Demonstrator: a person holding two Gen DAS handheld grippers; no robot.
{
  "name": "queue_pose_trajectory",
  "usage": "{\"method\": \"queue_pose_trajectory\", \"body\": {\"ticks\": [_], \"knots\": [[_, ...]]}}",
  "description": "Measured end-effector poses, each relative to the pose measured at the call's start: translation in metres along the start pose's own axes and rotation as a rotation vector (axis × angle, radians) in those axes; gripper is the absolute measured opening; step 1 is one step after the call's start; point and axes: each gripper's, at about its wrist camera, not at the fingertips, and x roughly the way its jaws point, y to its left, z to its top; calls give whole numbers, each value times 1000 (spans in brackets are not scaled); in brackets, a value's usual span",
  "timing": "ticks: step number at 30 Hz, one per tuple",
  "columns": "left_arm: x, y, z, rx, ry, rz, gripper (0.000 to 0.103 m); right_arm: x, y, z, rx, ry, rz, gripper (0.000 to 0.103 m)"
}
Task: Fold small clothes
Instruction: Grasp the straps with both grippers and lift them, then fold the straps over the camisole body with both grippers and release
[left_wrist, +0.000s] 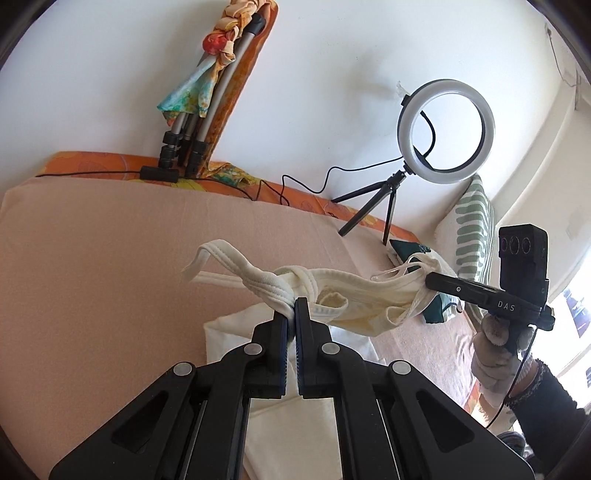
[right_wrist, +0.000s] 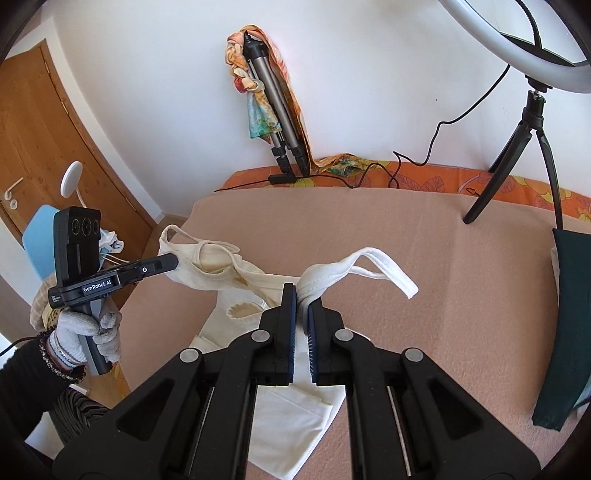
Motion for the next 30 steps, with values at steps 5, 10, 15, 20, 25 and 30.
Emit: {"method": "queue_pose_trajectory", "body": {"ticks": [5, 10, 15, 20, 25, 30], "knots": [[-20, -10, -41, 18, 35, 9, 2, -15, 18, -43, -14, 0, -16, 7], [-26, -19, -81, 36, 80, 23, 2, -19, 30, -87, -35, 12, -69, 7], [-27, -21, -105, 63, 116, 61, 2, -17, 35, -115, -44, 31, -98, 7], [-31, -22, -127, 89, 206, 85, 6, -22, 32, -136, -42, 82, -117, 9], [-56, -22, -139, 115, 275, 99, 8, -53, 31, -155, -63, 132, -102, 17], [-72, -41, -110, 189, 167, 105, 8, -74, 42, -136, -95, 42, -66, 17]]}}
